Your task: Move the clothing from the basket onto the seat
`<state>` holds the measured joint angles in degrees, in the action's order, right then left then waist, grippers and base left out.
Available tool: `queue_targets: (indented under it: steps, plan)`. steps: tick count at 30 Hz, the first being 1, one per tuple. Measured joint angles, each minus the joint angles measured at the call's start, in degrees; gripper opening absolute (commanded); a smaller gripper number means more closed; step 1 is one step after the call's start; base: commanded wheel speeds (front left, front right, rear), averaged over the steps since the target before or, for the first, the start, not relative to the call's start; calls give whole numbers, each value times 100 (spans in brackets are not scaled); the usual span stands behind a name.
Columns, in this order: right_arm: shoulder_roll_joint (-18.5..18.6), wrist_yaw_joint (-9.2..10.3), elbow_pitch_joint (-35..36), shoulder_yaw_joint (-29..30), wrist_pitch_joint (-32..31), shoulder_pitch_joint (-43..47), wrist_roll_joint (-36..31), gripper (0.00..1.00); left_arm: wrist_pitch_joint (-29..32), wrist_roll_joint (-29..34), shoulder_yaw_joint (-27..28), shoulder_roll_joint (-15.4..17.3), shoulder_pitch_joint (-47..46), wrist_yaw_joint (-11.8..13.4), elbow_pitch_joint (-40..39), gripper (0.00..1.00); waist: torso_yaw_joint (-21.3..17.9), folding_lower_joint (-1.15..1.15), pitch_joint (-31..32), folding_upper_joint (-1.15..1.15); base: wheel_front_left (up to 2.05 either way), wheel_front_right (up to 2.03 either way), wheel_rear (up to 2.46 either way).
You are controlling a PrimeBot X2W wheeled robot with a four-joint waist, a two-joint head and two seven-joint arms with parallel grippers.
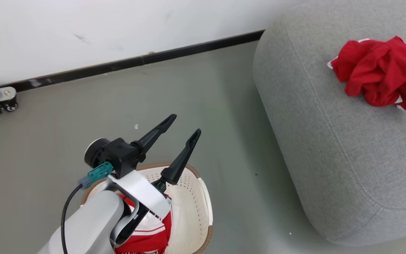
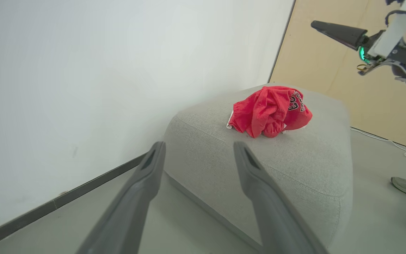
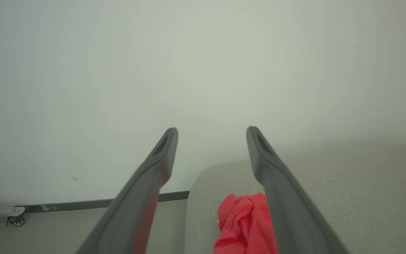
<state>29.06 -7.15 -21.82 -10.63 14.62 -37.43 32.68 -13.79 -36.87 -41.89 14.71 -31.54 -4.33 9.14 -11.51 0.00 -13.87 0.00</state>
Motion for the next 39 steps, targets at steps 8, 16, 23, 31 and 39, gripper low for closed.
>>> queue_targets:
  steps: [8, 16, 23, 31, 39]
  plan:
    - [-11, 0, 283, -133, 0, 334, -41, 100, -42, -68, 265, 20, 302, 189, 124, 100, 234, 0, 266, 0, 0, 0, 0]
    - [-109, 0, 512, -160, 0, 692, -75, 100, -43, -111, 565, 85, 531, 412, 231, 100, 469, 0, 539, 0, 0, 0, 0]
    - [-257, 0, 694, -169, 0, 1160, -155, 100, -43, -107, 804, 144, 853, 528, 277, 100, 656, 0, 792, 0, 0, 0, 0]
    - [-575, 0, 894, -120, 0, 1887, -154, 100, -44, -36, 1237, 93, 1285, 722, 232, 100, 901, 0, 1069, 0, 0, 0, 0]
    - [-905, 1, 1268, -29, 0, 2419, -342, 100, -44, 14, 1651, -33, 1731, 781, 114, 100, 1095, 0, 1253, 0, 0, 0, 0]
